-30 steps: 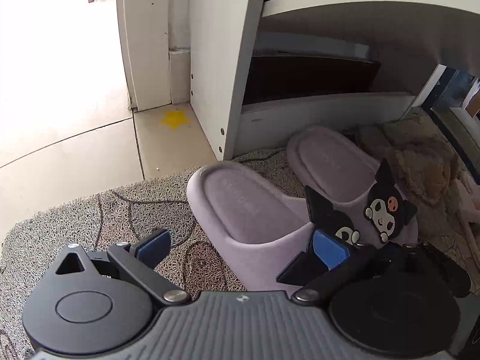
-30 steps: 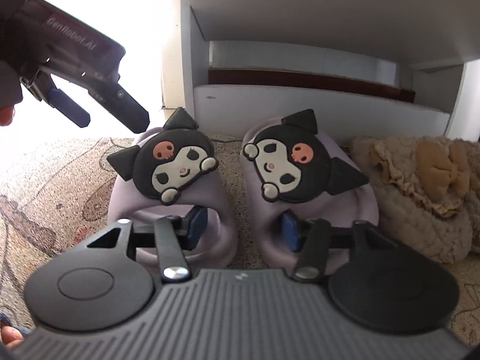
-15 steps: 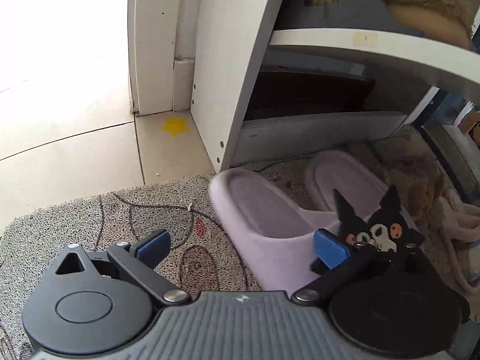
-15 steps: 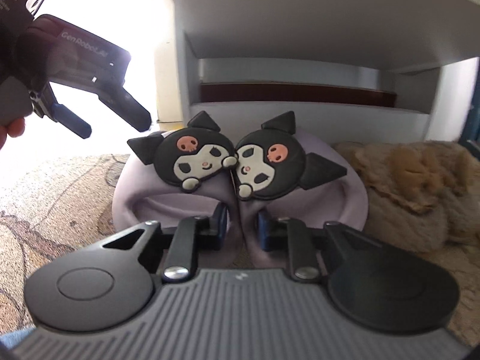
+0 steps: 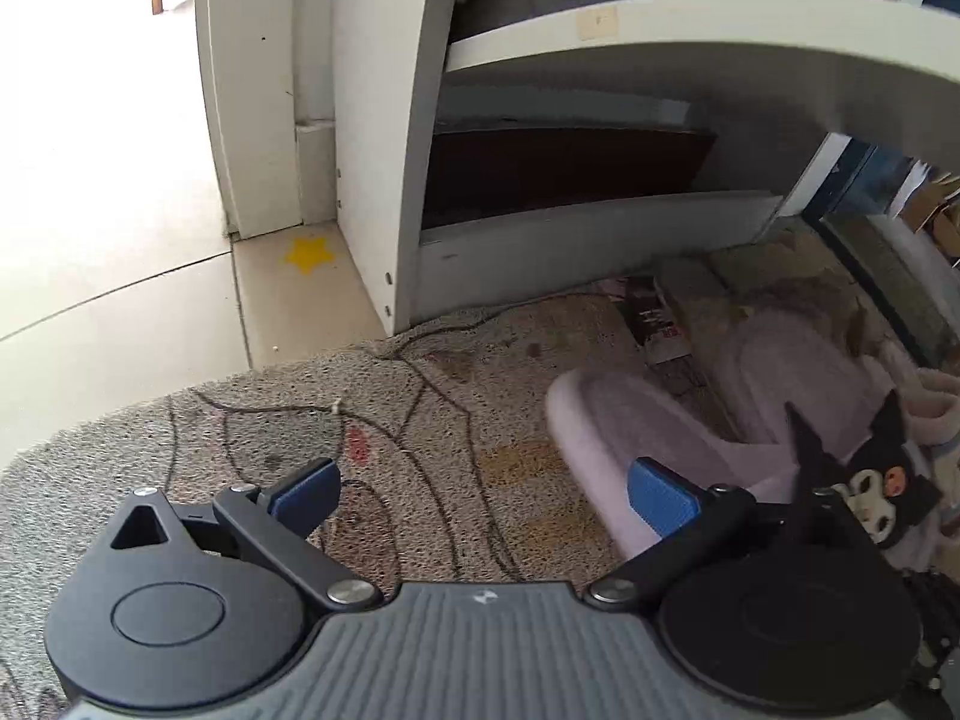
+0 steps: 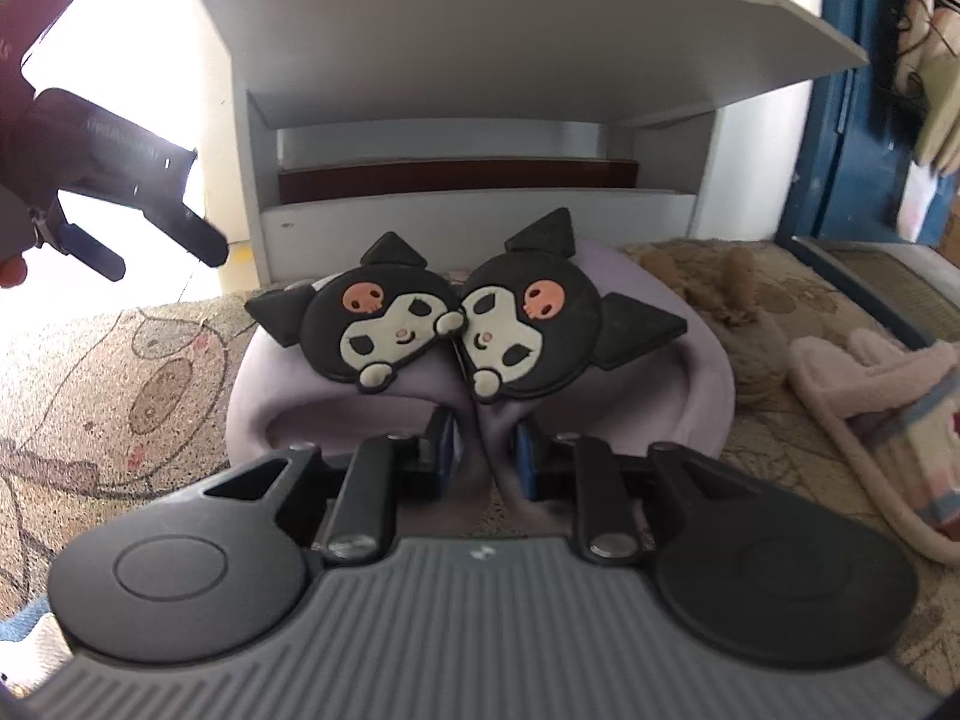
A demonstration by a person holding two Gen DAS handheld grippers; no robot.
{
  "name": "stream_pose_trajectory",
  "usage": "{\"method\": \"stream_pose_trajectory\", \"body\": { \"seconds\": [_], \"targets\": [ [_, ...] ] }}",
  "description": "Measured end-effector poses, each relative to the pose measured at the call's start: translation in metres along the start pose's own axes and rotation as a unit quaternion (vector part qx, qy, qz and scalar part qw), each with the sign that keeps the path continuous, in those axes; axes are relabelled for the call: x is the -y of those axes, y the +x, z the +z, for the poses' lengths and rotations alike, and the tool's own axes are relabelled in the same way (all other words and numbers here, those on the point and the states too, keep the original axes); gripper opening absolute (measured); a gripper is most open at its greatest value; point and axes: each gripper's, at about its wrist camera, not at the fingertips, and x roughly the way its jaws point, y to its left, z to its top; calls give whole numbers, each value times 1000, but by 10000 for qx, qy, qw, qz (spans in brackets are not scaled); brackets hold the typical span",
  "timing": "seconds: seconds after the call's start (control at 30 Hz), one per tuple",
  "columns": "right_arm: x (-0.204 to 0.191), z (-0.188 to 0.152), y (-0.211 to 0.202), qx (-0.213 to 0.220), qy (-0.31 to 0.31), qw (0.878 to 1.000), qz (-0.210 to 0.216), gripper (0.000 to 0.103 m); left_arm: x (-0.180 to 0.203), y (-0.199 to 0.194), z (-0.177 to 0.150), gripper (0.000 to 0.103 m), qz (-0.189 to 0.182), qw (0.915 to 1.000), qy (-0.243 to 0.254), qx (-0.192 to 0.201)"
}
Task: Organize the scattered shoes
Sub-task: 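Lift the lavender slides up off the mat with the right tool, then carry the lavender slides onto the shelf beside the brown plush slippers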
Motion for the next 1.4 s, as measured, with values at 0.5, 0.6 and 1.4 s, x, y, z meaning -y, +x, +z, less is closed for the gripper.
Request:
{"method": "stream_pose_trajectory", "body": {
  "seconds": [0.5, 0.6, 1.4],
  "targets": [
    [47, 25, -36, 208, 520, 9964, -636, 20, 5, 8, -1, 103, 965, 9936, 433, -405],
    [60, 27, -48, 236, 601, 9934, -953, 20, 7, 8, -1, 103, 1001, 9930, 472, -421],
    [123, 99, -107, 1248, 292, 9692, -2104, 20, 12, 6, -2, 103, 749, 9956, 332, -455]
  ]
}}
